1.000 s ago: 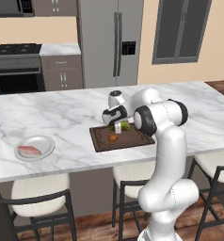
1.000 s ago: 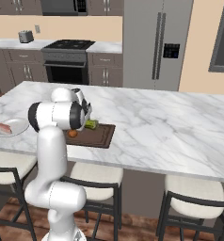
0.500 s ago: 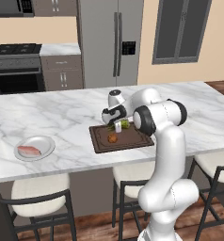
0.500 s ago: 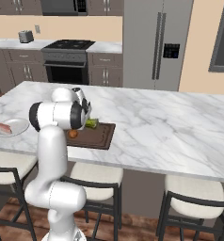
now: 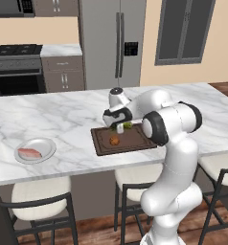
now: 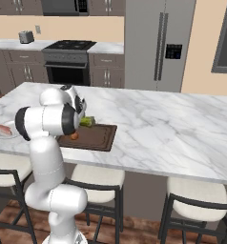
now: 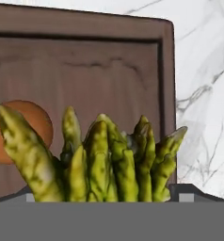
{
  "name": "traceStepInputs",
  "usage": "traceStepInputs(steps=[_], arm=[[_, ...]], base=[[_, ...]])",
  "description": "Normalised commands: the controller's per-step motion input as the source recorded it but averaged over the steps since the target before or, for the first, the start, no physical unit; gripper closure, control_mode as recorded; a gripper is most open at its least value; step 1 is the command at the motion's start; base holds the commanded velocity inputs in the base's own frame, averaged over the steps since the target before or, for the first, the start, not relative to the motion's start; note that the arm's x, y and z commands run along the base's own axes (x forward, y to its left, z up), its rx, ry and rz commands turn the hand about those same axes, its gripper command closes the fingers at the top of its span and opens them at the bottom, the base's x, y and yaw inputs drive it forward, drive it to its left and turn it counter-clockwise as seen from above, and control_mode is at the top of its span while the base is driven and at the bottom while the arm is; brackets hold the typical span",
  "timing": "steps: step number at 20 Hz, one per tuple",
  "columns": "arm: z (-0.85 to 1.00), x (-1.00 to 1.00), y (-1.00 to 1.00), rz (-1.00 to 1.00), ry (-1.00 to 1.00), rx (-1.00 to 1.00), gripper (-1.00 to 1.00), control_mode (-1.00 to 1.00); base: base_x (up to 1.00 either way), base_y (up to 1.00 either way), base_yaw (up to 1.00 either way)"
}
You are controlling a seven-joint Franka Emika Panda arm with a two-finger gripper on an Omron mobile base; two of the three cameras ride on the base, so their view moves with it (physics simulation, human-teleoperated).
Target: Create a steak meal by picking up the steak and asparagus from the tray and placing them on the plate. Leave the tangerine on the tray.
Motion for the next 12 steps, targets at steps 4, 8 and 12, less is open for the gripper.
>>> traceStepInputs(steps=[4,8,12], arm=[[0.88,-0.29,0.51,0.0,0.0,-0.02,1.0,-1.0],[0.64,-0.2,0.67,0.0,0.0,0.0,1.0,-1.0],[0.37,-0.22,0.72,0.0,0.0,0.0,1.0,-1.0]], base=[[0.0,0.0,0.0],[0.0,0.0,0.0],[0.0,0.0,0.0]])
